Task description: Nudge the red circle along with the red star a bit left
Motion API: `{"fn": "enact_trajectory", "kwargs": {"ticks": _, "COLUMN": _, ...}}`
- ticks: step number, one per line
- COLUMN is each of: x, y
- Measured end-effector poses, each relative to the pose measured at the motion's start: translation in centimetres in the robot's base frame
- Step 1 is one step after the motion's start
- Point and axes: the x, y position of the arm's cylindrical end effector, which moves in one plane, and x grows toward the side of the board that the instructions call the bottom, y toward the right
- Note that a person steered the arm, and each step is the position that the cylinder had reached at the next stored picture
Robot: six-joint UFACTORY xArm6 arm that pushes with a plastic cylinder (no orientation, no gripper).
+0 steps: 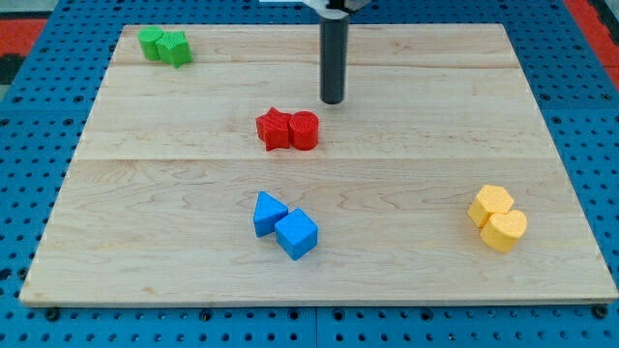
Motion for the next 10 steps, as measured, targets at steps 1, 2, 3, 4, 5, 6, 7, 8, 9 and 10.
{"fn": "enact_trajectory", "kwargs": {"ticks": 1, "x": 0.2, "y": 2.5}}
{"fn": "enact_trajectory", "kwargs": {"ticks": 2, "x": 0.2, "y": 2.7}}
{"fn": "enact_trajectory", "kwargs": {"ticks": 3, "x": 0.2, "y": 3.6}}
{"fn": "enact_trajectory", "kwargs": {"ticks": 4, "x": 0.2, "y": 4.6}}
{"fn": "enact_trajectory", "kwargs": {"ticks": 5, "x": 0.4, "y": 4.6}}
{"fn": "enact_trajectory", "kwargs": {"ticks": 6, "x": 0.6, "y": 4.6}}
{"fn": "enact_trajectory", "kwargs": {"ticks": 7, "x": 1.0, "y": 5.3}}
{"fn": "enact_trajectory", "kwargs": {"ticks": 8, "x": 4.1, "y": 7.5}}
{"fn": "enact_trajectory", "kwargs": {"ticks": 9, "x": 5.1, "y": 4.0}}
{"fn": "enact_trajectory", "kwargs": {"ticks": 10, "x": 7.8, "y": 0.6}}
